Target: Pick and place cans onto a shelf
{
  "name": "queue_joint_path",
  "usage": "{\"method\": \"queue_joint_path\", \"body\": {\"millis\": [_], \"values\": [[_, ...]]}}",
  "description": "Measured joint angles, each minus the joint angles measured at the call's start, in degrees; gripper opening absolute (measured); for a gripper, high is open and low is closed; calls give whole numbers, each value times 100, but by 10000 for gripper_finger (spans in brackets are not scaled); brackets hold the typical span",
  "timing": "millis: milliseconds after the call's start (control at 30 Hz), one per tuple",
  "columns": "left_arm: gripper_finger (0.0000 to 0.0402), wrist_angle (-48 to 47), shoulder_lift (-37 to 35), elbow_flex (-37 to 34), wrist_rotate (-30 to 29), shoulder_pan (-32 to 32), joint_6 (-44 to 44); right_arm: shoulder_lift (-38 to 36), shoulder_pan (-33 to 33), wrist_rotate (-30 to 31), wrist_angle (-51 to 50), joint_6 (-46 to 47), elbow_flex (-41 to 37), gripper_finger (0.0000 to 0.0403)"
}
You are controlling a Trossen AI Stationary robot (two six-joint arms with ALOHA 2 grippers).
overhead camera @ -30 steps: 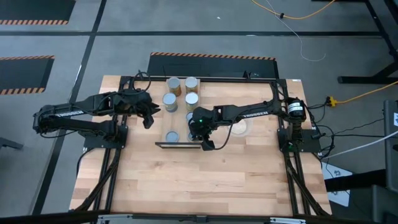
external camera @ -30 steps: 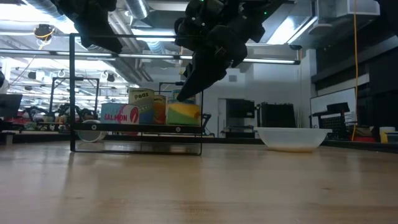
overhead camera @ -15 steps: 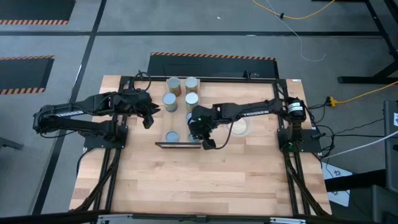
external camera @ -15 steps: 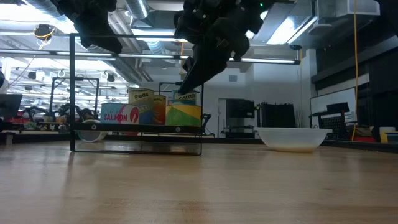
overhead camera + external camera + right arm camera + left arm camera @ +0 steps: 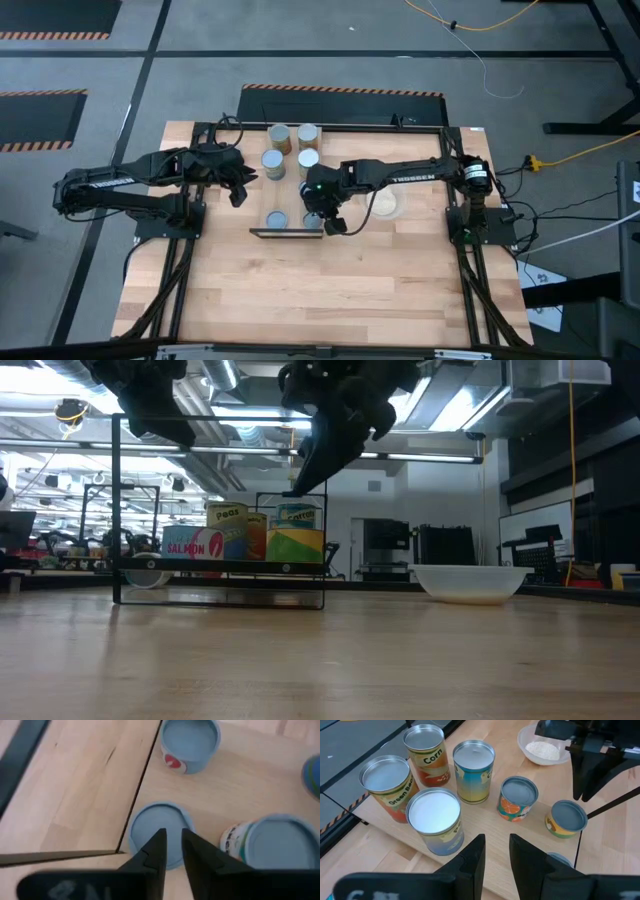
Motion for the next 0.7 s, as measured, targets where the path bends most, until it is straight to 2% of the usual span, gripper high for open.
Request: {"method": "queue_joint_path", "body": {"millis": [300, 400, 700], "values": [[80, -2, 0, 0, 1, -1, 2, 14, -134, 8, -2, 1611, -1, 130], [80, -2, 0, 0, 0, 1, 3, 33, -172, 9, 2, 1911, -55, 133], [80, -4, 0, 0, 0, 0, 2, 35, -185, 5, 106, 1919, -370, 134]]}}
